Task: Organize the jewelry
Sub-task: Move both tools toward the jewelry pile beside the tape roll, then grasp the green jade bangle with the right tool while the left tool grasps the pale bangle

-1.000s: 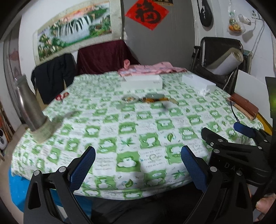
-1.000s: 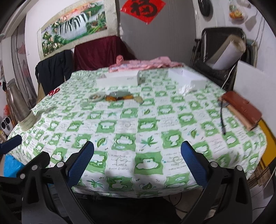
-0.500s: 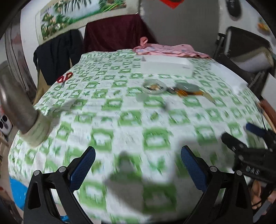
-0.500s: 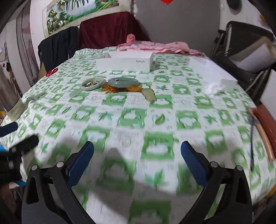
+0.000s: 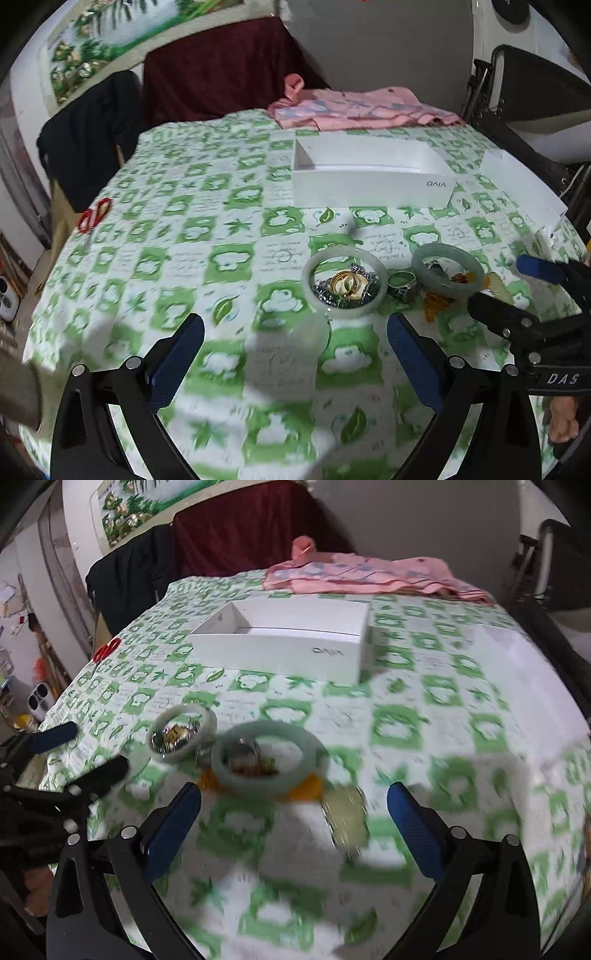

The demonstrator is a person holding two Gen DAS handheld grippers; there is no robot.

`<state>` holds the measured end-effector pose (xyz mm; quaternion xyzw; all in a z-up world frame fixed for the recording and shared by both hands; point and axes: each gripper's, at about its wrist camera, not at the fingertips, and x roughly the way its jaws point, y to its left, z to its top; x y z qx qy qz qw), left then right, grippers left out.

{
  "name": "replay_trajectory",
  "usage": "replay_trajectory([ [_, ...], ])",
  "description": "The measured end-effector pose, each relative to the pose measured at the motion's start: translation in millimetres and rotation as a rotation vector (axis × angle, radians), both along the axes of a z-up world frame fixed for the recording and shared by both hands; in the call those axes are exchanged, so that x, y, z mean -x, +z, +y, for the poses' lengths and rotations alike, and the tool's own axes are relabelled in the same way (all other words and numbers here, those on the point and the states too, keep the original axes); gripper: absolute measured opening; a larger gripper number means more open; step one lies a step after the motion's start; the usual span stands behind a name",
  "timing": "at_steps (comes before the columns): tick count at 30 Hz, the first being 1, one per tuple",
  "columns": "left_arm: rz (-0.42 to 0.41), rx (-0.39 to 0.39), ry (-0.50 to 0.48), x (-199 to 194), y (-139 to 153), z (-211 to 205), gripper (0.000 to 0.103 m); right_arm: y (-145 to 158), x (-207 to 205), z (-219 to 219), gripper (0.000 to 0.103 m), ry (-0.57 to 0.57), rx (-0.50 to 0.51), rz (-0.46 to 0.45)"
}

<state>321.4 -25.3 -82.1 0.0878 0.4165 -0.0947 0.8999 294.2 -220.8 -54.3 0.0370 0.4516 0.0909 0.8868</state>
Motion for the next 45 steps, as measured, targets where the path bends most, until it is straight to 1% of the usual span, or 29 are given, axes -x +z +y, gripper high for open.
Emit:
replay_trajectory([
  [2,0.011,0.011,-0.009,-4,-7,2,0.097,-2,-8,1,0.096,0.019,-0.015,0.002],
  [6,0.034,0.055,-0.017,-10,-17,11,0.097,-6,-22,7,0.096,0.055,-0.027,0.011],
  [8,0.056,0.085,-0.019,-14,-21,15,0.097,-10,-26,9,0.096,0.068,-0.024,0.019],
  [11,0.067,0.108,-0.028,-14,-23,16,0.097,-16,-33,11,0.095,0.073,-0.016,0.034],
  [12,0.072,0.113,-0.033,-15,-24,16,0.097,-18,-34,11,0.092,0.075,-0.016,0.040],
  [15,0.086,0.115,-0.045,-17,-26,14,0.097,-19,-36,13,0.089,0.092,-0.005,0.032],
  [17,0.092,0.111,-0.047,-19,-27,13,0.097,-19,-36,14,0.086,0.103,-0.002,0.028],
  [19,0.097,0.109,-0.047,-20,-28,12,0.097,-18,-35,16,0.075,0.126,0.009,0.020],
  [20,0.101,0.106,-0.048,-22,-28,11,0.097,-18,-34,16,0.071,0.130,0.016,0.017],
  [21,0.106,0.102,-0.054,-24,-28,9,0.097,-18,-34,15,0.069,0.128,0.017,0.019],
  [24,0.108,0.082,-0.073,-31,-26,0,0.097,-17,-35,5,0.069,0.110,0.012,0.020],
  [27,0.101,0.063,-0.119,-37,-22,-14,0.097,-17,-37,-6,0.069,0.078,0.019,0.018],
  [30,0.098,0.049,-0.169,-45,-21,-30,0.097,-17,-39,-15,0.069,0.064,-0.004,0.024],
  [32,0.105,0.058,-0.182,-51,-25,-34,0.098,-18,-40,-14,0.070,0.064,0.002,0.022],
  [35,0.148,0.062,-0.176,-57,-36,-33,0.096,-18,-40,-13,0.070,0.066,0.014,0.018],
  [36,0.136,0.058,-0.175,-55,-34,-32,0.096,-18,-40,-13,0.070,0.066,0.011,0.018],
  [38,0.142,0.067,-0.185,-53,-35,-27,0.096,-19,-39,-14,0.070,0.068,0.007,0.017],
  [40,0.132,0.052,-0.159,-53,-35,-20,0.096,-19,-40,-16,0.071,0.065,0.003,0.018],
  [43,0.140,0.090,-0.132,-58,-34,-7,0.097,-19,-40,-17,0.071,0.059,0.004,0.017],
  [45,0.136,0.090,-0.132,-58,-34,-9,0.096,-19,-40,-15,0.071,0.057,0.017,0.015],
])
